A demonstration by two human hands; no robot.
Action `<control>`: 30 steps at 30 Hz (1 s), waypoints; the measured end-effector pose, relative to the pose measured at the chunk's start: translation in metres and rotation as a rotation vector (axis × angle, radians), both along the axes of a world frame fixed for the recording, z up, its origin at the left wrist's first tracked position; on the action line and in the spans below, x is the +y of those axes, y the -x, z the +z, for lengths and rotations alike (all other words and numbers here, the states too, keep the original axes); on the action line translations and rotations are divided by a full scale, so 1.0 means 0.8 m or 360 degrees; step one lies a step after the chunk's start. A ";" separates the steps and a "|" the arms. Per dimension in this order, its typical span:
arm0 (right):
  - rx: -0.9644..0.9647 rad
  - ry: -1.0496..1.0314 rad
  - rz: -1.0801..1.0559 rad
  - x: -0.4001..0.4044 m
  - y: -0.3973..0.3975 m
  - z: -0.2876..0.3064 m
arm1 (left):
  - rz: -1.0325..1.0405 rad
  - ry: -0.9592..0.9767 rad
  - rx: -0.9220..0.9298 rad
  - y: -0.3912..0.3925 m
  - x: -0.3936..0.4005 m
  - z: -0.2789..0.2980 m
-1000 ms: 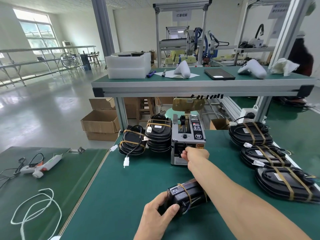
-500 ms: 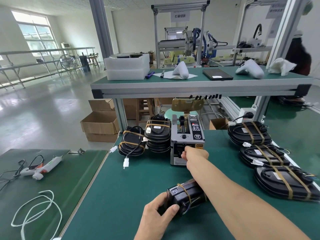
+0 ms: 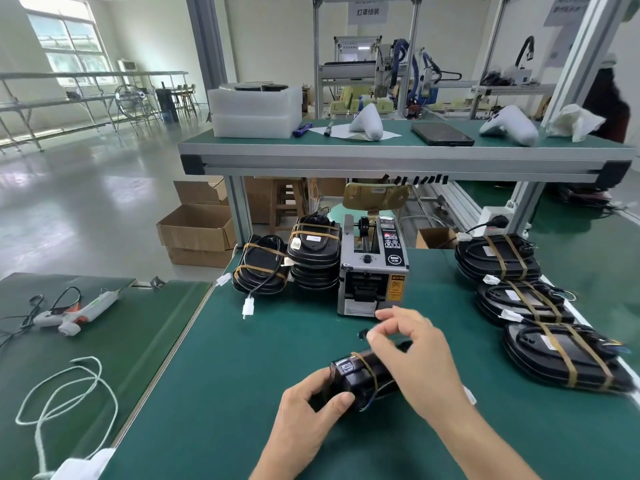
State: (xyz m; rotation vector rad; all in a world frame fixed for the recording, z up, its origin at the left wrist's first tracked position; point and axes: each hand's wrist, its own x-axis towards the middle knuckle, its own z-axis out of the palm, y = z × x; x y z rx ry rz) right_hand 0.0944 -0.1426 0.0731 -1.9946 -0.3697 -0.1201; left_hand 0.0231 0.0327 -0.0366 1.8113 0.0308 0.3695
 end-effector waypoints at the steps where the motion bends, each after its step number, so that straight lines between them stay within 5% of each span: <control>1: 0.0025 0.0009 0.0005 0.001 0.012 -0.007 | 0.0002 -0.0003 0.0006 0.000 0.000 0.000; 30: 0.0156 0.0171 -0.0039 0.021 0.041 -0.024 | -0.0046 0.0053 0.0083 0.002 0.000 0.000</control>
